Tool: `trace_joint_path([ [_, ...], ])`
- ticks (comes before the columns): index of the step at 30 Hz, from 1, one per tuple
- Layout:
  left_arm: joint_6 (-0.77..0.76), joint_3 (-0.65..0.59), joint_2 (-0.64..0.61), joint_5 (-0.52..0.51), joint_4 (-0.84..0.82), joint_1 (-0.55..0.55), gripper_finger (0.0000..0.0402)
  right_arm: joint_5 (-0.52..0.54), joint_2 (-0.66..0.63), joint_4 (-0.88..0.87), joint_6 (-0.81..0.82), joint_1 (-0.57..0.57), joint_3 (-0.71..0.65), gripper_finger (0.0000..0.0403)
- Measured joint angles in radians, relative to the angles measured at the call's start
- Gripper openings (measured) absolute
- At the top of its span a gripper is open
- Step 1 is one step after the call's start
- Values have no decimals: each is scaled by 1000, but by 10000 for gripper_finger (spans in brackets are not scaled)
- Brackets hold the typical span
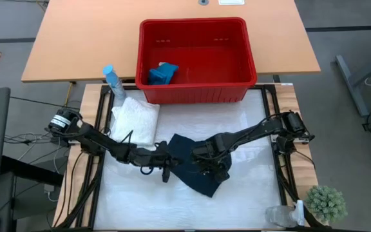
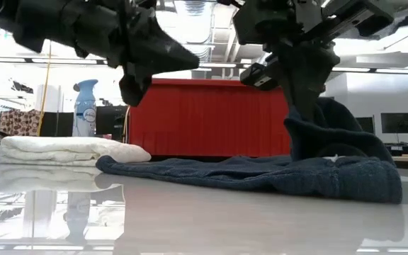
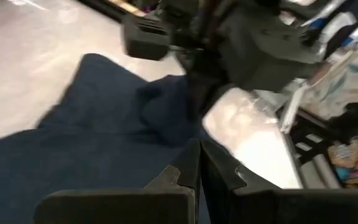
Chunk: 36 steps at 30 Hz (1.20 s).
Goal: Fold Laundry from Bin
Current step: Fold the black shorts
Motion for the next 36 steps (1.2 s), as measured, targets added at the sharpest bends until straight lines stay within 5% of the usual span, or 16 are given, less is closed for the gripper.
trace_joint_path([
  [13,-42,-20,45,-161,-8,-143,0,4,0,47,76,2,0,29],
  [22,-63,-20,45,-154,-144,-130,0,18,0,56,135,17,0,29],
  [36,-113,-13,213,-49,-64,-55,0,42,-1,55,205,73,10,29],
])
